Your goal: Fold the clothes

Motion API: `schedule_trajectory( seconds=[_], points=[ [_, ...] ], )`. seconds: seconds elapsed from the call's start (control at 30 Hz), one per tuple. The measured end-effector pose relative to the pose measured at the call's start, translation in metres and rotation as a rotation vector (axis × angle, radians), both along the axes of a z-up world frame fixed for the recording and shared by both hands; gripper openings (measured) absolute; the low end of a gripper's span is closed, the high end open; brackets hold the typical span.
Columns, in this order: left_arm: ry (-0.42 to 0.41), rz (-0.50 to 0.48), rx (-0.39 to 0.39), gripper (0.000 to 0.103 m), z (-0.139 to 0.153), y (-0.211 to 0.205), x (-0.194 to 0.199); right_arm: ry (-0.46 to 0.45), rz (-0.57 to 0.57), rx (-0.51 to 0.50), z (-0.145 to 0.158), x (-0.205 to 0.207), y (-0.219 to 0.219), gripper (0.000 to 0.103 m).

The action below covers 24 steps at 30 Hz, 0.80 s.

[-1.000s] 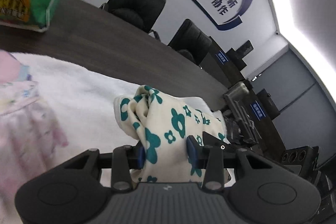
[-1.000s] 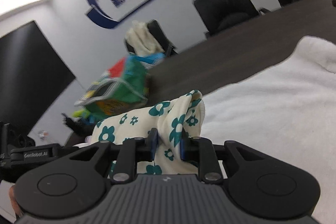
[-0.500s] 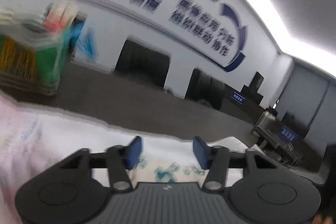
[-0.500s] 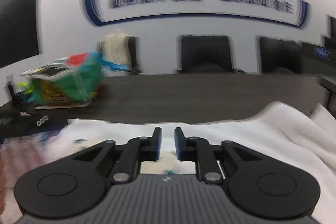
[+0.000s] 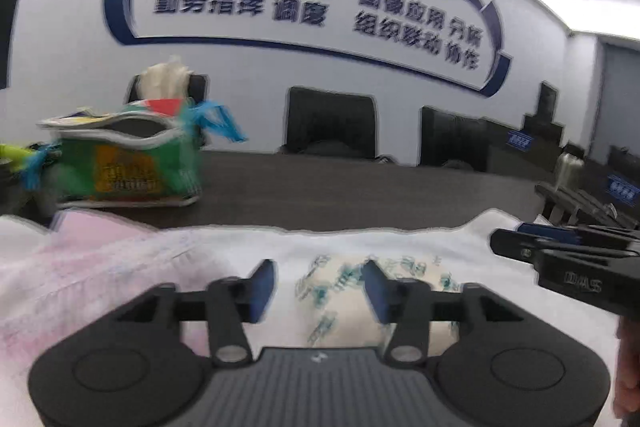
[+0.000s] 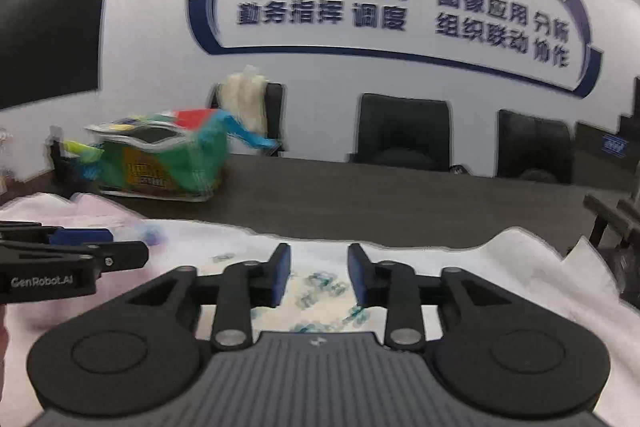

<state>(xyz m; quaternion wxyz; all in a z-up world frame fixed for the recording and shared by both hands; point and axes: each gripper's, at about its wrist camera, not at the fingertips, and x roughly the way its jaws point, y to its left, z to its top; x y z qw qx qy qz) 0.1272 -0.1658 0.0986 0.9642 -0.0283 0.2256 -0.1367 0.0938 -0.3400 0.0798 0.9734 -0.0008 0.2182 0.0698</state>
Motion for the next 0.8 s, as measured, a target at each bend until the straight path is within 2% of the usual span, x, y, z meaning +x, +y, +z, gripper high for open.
schedule_trajectory(
  seconds=[0.1,0.2,0.27,0.33,0.4,0.5,0.63,0.73,0.77,0.8],
  points=[
    [-0.002,-0.002,0.015,0.081,-0.011,0.04,-0.061,-0.007,0.017,0.009,0.008,-0.032,0.011,0.055],
    [0.014,0.095,0.057,0.083,-0.032,0.083,-0.113,0.042,0.043,0.038,-0.015,-0.076,0.036,0.064],
    [0.068,0.153,0.047,0.083,-0.048,0.116,-0.132,0.075,0.061,0.058,-0.03,-0.105,0.053,0.068],
    [0.121,0.192,0.01,0.083,-0.061,0.138,-0.14,0.108,0.082,0.082,-0.044,-0.126,0.068,0.07],
    [0.14,0.212,0.022,0.083,-0.065,0.147,-0.145,0.13,0.083,0.078,-0.054,-0.138,0.081,0.074],
    [0.121,0.199,0.045,0.083,-0.071,0.15,-0.154,0.132,0.064,0.036,-0.067,-0.151,0.1,0.083],
    [0.12,0.182,0.075,0.086,-0.086,0.153,-0.167,0.157,0.059,0.047,-0.077,-0.164,0.109,0.085],
    [0.164,0.217,0.046,0.087,-0.091,0.16,-0.161,0.158,0.014,-0.007,-0.081,-0.165,0.118,0.095],
    [0.183,0.217,0.045,0.087,-0.094,0.161,-0.158,0.159,-0.004,-0.026,-0.082,-0.164,0.12,0.103],
    [0.201,0.216,0.045,0.088,-0.096,0.161,-0.155,0.172,-0.02,-0.045,-0.083,-0.163,0.122,0.103]
  ],
)
